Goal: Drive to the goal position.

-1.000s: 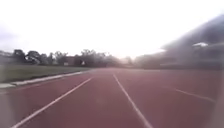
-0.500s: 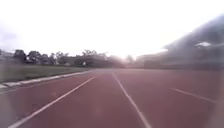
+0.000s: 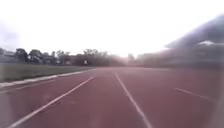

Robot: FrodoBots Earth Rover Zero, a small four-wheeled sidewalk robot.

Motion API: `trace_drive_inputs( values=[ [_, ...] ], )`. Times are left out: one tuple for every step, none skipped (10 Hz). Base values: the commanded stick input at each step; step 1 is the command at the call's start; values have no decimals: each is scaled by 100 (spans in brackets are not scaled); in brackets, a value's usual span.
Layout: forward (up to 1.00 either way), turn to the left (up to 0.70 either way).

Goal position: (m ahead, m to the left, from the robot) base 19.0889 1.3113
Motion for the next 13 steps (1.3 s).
trace_drive_inputs(
  values=[
    [70,0],
    [70,0],
    [70,0],
    [70,0],
    [70,0],
    [70,0],
    [70,0],
    [70,0],
    [70,0],
    [70,0],
    [70,0],
    [70,0],
    [70,-9]
  ],
)
